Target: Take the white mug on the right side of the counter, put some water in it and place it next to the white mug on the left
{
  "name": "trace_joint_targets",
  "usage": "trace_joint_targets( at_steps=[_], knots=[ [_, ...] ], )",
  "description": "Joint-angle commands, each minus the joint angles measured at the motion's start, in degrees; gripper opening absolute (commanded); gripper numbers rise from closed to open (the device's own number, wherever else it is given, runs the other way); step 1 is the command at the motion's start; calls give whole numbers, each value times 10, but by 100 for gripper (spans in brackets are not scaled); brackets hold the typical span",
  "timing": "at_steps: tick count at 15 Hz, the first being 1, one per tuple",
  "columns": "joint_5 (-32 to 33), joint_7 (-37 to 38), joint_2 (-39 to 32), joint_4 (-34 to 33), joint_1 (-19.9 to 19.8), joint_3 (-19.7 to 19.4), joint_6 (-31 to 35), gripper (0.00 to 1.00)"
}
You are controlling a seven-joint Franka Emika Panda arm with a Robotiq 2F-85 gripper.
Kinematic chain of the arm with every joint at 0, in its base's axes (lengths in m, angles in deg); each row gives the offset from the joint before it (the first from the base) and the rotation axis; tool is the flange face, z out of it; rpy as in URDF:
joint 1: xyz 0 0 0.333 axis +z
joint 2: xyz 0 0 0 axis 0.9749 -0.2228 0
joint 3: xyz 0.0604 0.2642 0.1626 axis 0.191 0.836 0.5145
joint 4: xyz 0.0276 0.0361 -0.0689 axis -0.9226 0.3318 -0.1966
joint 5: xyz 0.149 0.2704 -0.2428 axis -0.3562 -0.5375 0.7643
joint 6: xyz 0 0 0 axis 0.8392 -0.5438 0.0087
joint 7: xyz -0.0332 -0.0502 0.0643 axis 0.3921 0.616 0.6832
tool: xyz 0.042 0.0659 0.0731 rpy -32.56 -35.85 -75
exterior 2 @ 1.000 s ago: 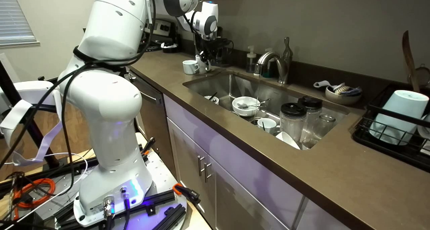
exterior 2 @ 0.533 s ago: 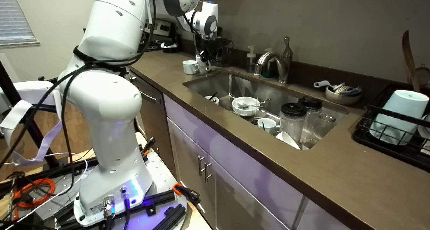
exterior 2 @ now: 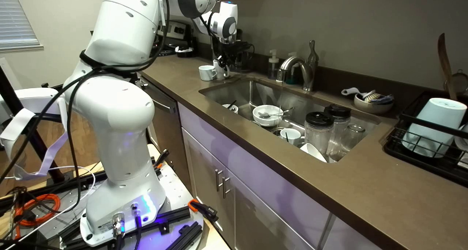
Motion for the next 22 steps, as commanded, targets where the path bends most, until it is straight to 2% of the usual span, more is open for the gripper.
trace_joint_targets(
  at_steps=[1,12,14,22],
  knots=[
    [21,29,6,0,5,-7,-18,5],
    [53,53,7,-13,14,-10,-57,5],
    [52,49,7,-15,12,-8,-62,36],
    [51,47,14,-8,11,-6,-73,86]
  ],
)
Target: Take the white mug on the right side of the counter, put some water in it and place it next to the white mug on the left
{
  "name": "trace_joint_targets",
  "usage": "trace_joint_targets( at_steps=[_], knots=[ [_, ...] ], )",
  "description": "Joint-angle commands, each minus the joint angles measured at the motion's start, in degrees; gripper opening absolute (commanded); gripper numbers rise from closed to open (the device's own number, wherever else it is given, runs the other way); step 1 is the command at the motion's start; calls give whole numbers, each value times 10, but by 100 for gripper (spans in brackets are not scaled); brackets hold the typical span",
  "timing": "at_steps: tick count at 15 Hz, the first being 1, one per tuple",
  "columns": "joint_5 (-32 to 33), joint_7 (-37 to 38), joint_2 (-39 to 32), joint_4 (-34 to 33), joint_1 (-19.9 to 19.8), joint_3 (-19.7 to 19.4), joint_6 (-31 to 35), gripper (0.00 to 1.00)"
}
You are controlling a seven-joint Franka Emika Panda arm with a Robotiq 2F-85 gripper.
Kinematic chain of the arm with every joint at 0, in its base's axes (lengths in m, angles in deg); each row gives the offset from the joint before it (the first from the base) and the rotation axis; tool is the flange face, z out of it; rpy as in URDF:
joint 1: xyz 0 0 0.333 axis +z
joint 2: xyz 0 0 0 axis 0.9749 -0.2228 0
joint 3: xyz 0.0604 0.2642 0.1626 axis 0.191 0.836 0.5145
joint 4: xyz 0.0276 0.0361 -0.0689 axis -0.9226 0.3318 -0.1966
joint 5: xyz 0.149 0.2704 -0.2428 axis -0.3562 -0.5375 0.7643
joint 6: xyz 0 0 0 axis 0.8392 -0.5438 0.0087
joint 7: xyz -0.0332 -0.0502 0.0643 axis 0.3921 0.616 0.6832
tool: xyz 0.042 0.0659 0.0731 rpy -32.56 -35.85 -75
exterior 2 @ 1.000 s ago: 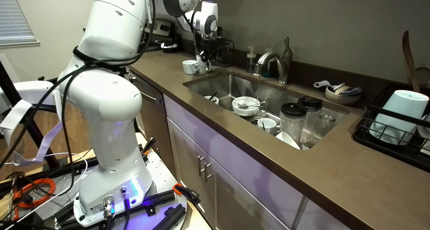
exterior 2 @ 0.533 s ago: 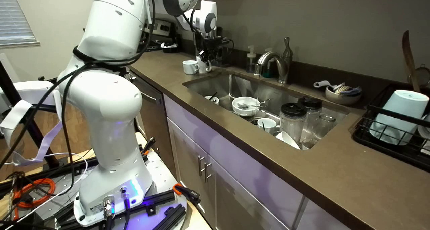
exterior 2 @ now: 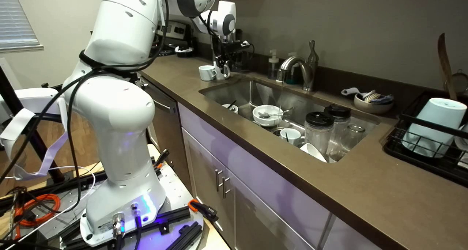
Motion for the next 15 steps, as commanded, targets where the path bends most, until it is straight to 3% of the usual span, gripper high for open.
trace_joint_targets(
  at_steps=[1,4,15],
  knots=[
    [12,13,12,2,5,-1,-18,92],
    [17,20,20,8,8,-4,-19,100],
    [33,99,86,82,7,-11,20,100]
  ],
)
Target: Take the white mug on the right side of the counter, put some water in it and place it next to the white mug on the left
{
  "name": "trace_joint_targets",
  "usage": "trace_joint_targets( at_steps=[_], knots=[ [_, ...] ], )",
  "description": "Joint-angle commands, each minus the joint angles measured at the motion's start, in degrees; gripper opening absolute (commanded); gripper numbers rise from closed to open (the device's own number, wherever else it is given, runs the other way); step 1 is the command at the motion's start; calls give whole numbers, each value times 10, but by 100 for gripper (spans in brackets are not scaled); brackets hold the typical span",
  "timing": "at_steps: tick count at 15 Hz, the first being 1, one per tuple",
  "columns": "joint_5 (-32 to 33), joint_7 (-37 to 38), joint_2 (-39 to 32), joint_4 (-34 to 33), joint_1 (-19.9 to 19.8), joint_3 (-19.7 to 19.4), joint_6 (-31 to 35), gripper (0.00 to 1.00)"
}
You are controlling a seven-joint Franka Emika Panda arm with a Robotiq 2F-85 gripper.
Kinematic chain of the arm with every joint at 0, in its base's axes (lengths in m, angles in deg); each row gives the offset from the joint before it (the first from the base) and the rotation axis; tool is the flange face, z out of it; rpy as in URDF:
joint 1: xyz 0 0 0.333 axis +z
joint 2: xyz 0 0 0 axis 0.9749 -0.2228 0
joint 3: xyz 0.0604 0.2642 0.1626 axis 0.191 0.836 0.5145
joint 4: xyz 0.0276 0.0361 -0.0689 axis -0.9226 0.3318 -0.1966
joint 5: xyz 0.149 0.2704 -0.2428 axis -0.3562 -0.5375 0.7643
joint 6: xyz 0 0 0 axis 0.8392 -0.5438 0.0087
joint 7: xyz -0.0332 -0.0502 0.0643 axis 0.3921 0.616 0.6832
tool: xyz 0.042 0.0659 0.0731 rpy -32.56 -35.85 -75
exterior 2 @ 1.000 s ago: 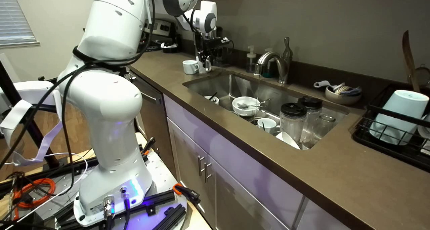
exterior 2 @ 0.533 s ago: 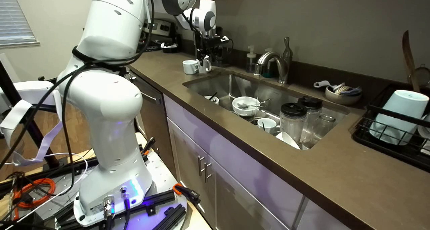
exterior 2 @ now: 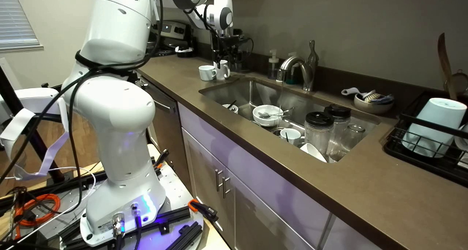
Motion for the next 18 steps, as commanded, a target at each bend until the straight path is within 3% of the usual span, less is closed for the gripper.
trace_joint_targets(
  at_steps=[1,9,18],
  knots=[
    [14,49,52,63,0,-6,22,100],
    [59,226,134,161,24,-2,31,100],
    [94,425,264,308,34,11,92,100]
  ],
)
